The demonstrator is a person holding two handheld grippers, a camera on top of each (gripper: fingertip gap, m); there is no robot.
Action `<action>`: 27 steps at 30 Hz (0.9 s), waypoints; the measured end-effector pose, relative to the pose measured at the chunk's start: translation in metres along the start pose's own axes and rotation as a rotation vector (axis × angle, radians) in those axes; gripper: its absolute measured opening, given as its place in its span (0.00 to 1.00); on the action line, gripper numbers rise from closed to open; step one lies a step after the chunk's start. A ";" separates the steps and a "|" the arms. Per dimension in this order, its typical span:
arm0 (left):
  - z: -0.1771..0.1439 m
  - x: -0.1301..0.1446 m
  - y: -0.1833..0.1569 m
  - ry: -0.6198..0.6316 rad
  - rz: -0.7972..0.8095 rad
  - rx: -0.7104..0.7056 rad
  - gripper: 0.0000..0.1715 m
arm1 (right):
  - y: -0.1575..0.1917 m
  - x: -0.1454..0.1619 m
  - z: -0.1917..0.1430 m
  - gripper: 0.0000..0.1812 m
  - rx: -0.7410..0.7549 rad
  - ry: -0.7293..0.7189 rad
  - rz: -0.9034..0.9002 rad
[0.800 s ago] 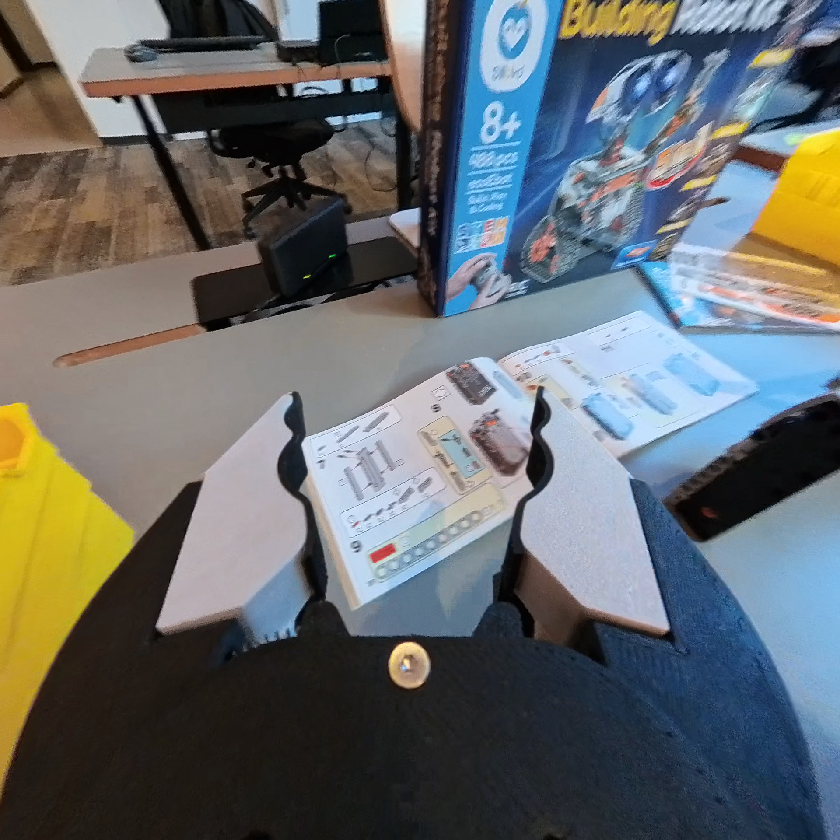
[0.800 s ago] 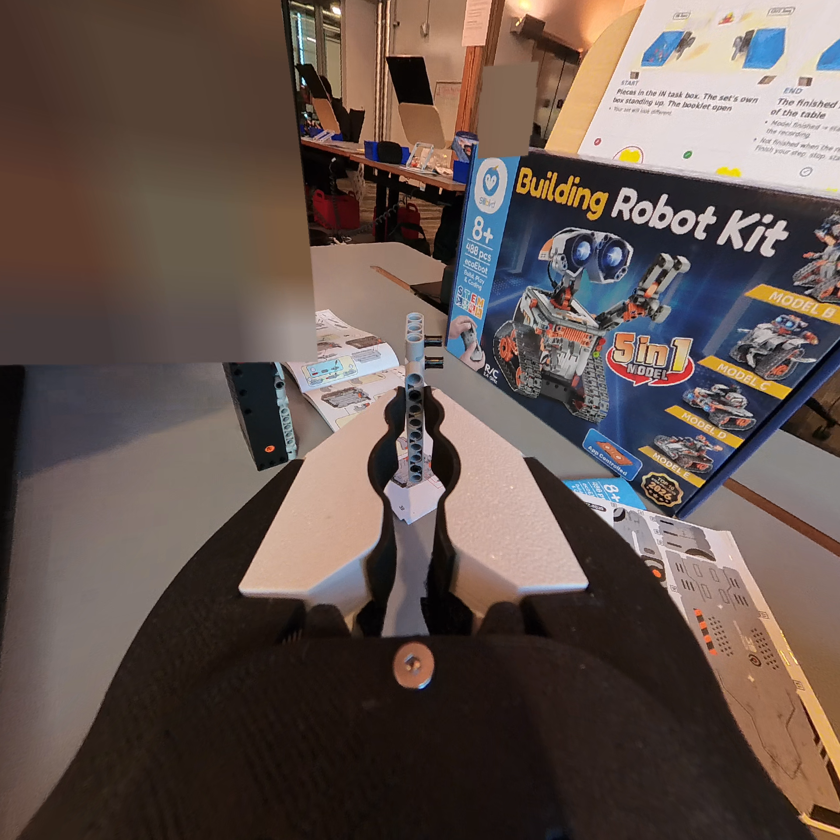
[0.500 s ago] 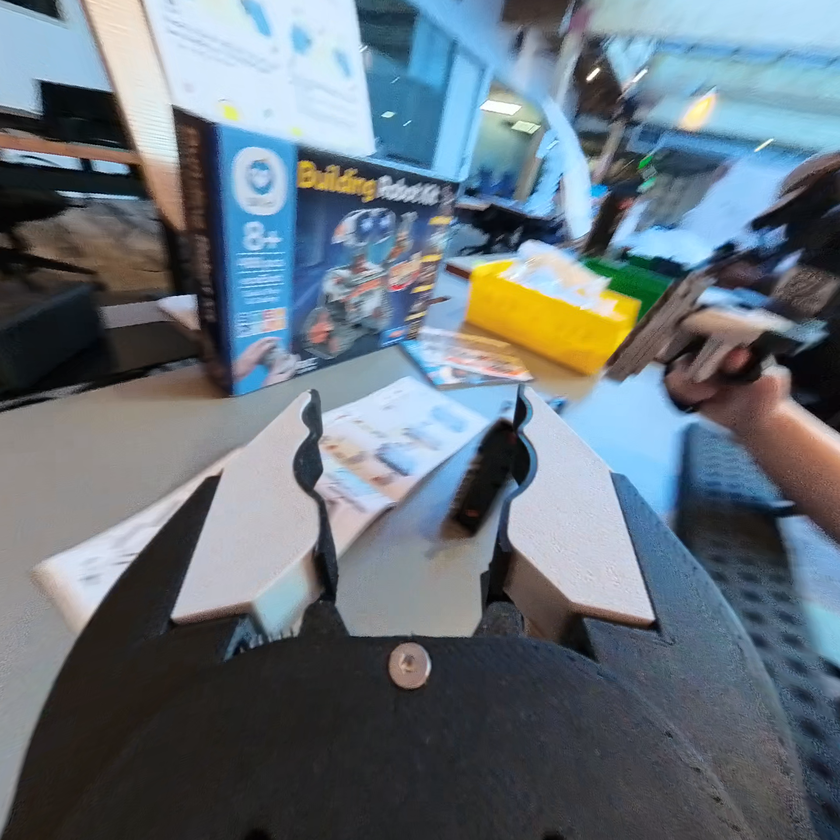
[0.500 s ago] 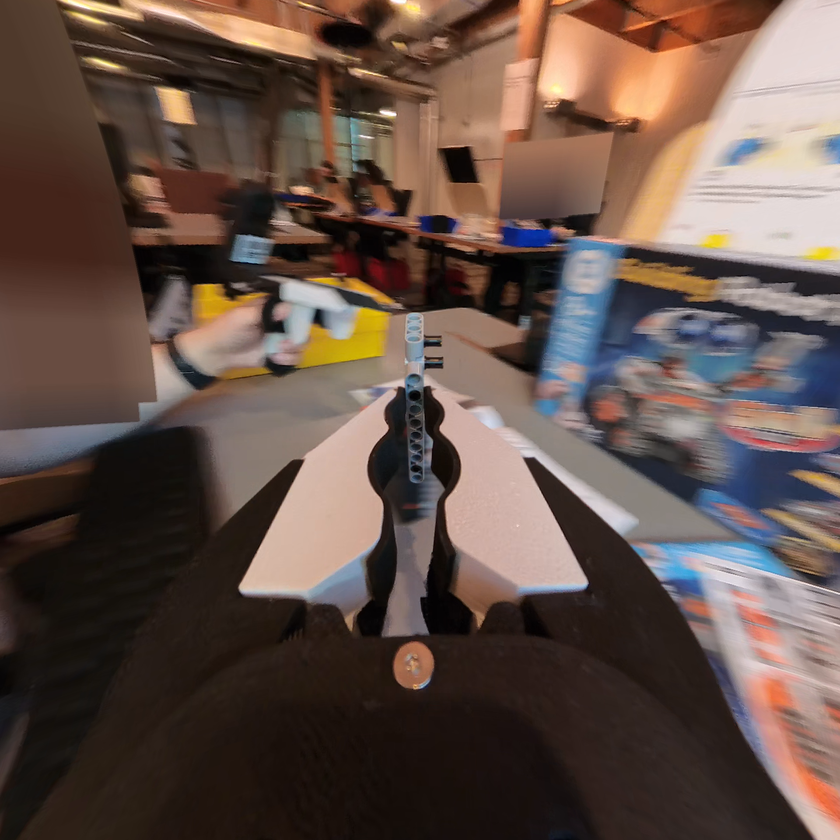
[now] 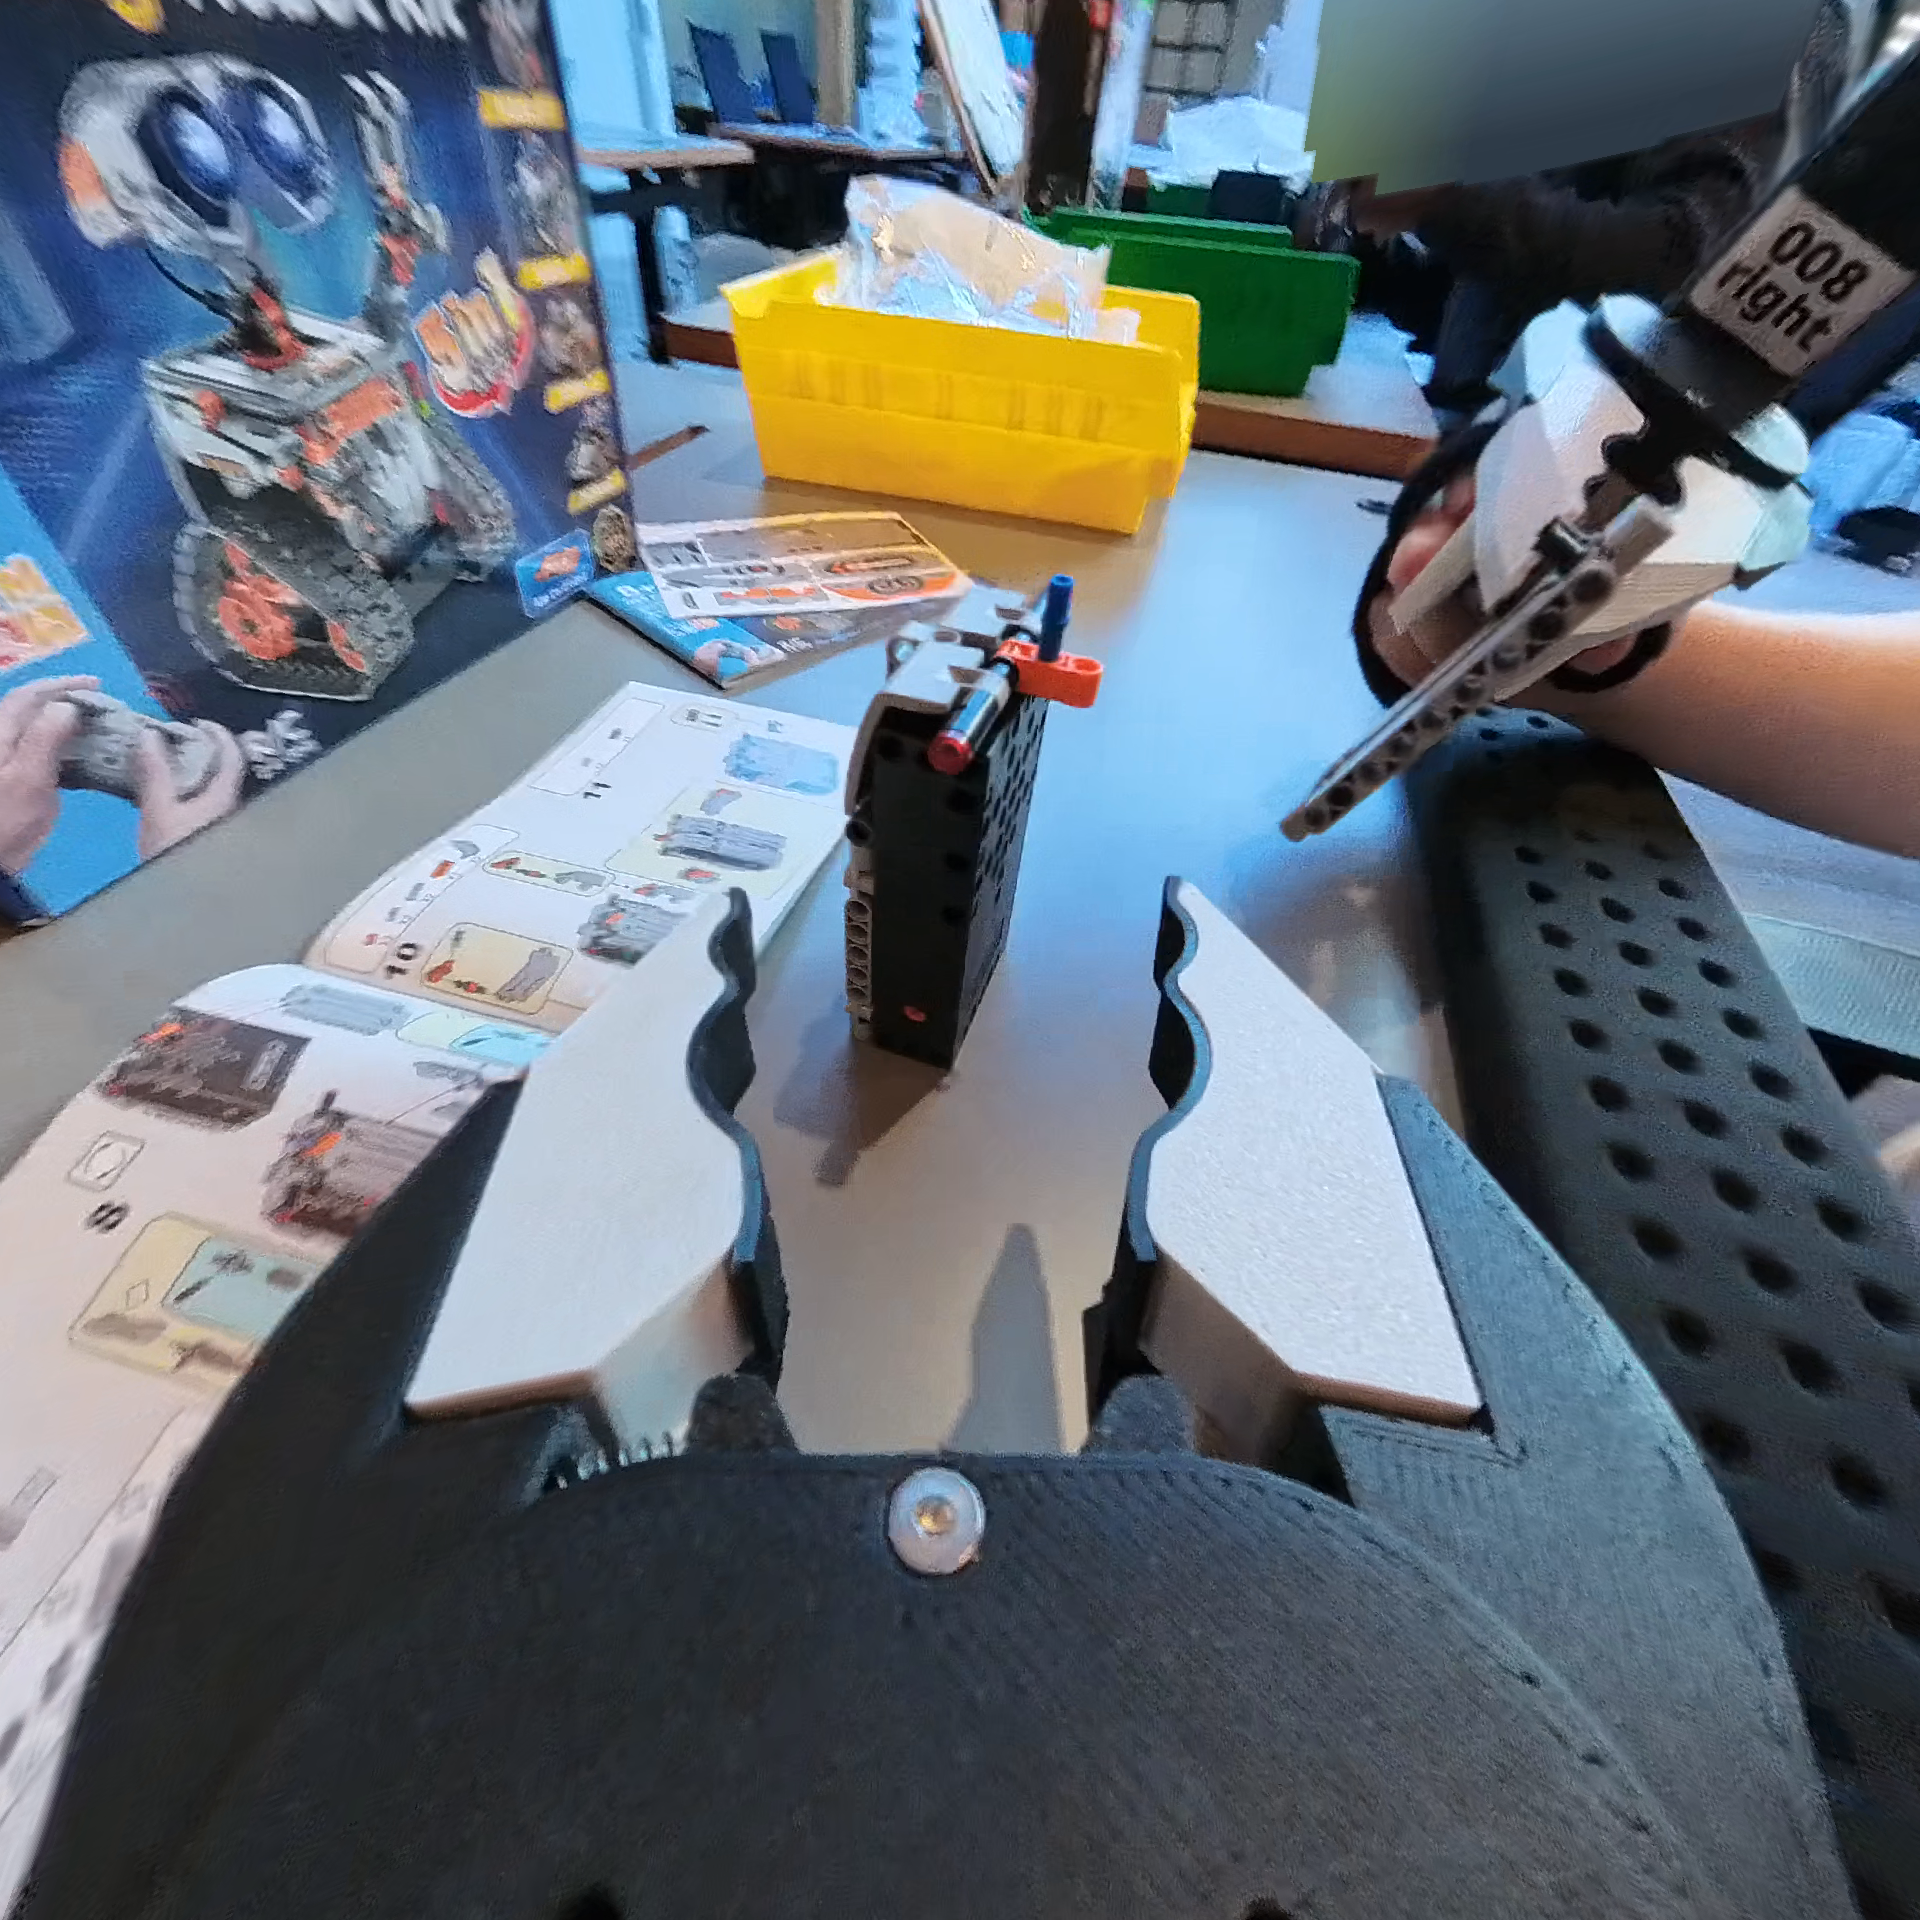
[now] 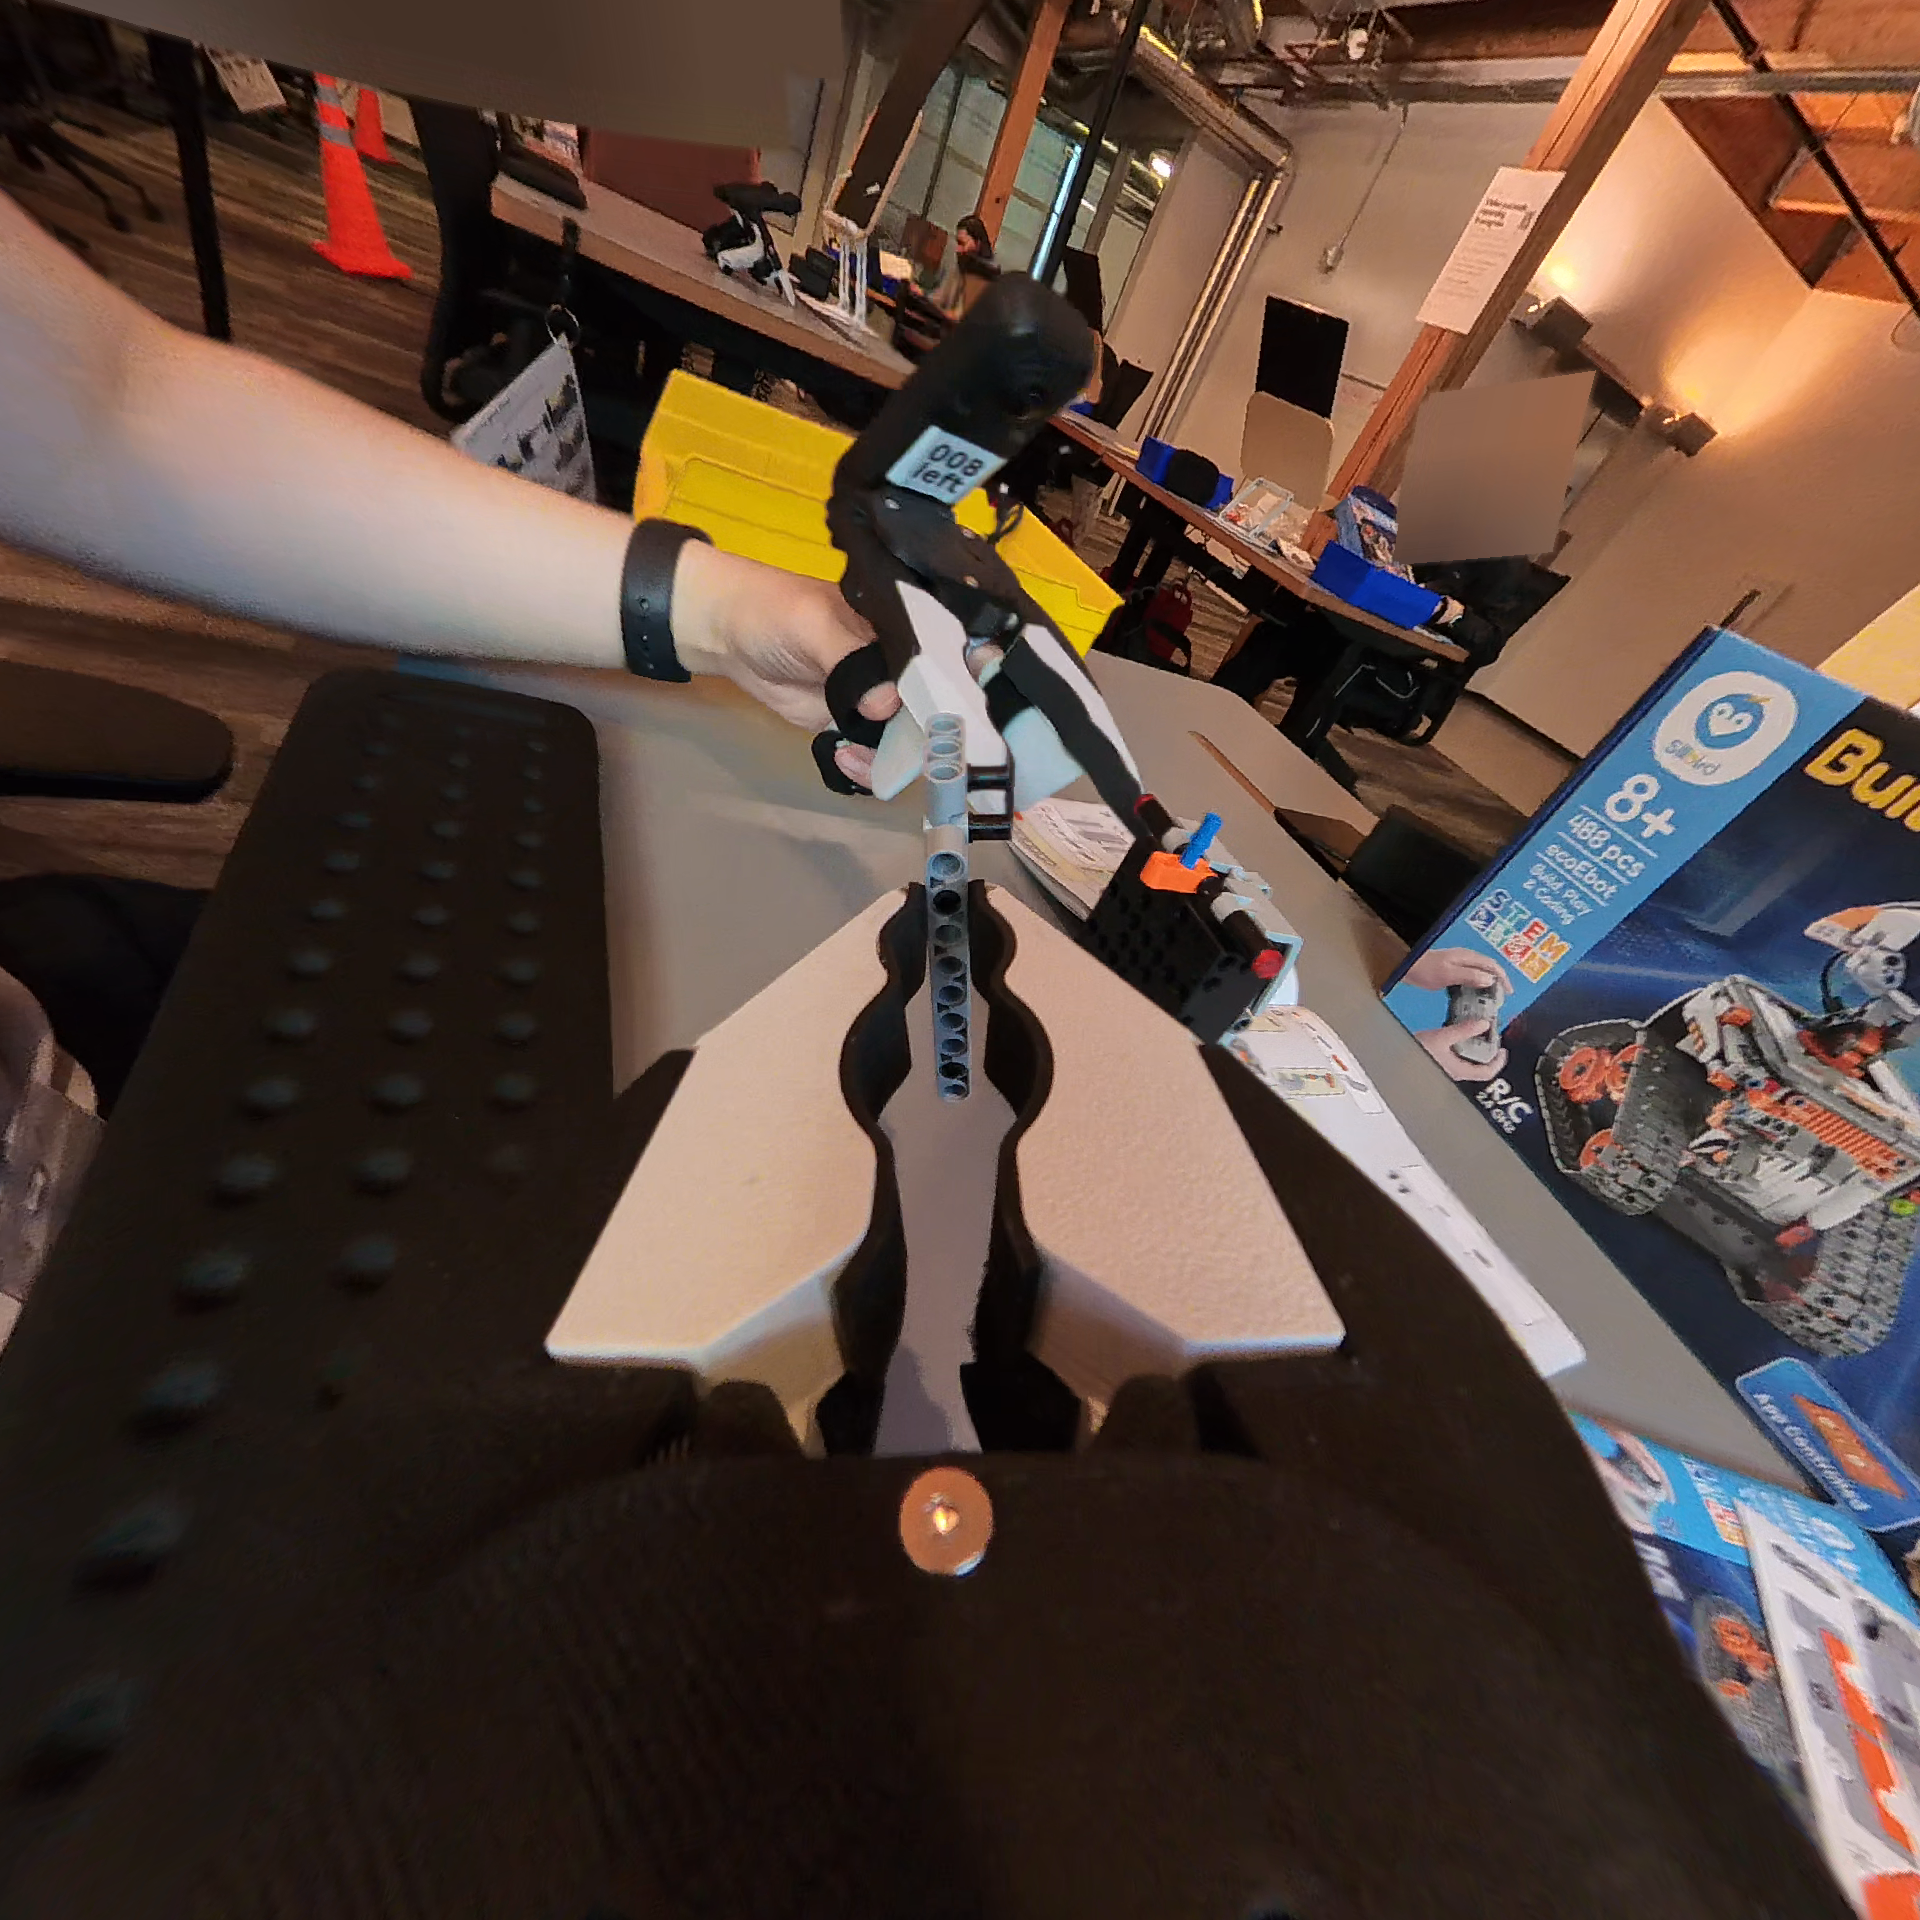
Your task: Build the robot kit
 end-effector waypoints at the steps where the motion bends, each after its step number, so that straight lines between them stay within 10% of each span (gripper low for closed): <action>1: 0.007 0.002 0.001 0.024 -0.003 0.036 0.44 | 0.000 0.002 0.001 0.03 0.012 0.017 -0.028; 13: 0.042 0.002 0.010 0.083 0.013 0.191 0.33 | -0.015 0.033 0.043 0.03 -0.132 0.146 0.044; 27: 0.019 -0.008 0.014 -0.020 -0.046 0.208 0.50 | -0.040 0.042 0.062 0.03 -0.166 0.128 0.143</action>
Point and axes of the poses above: each gripper's, where its closed fingertips meet, z out along the fingers, x out of its underside, y = z × x across the jaws, the point moved 3 cm from there along -z, back along the fingers, and after that the axes turned 10 degrees about y, right-handed, at the moved point
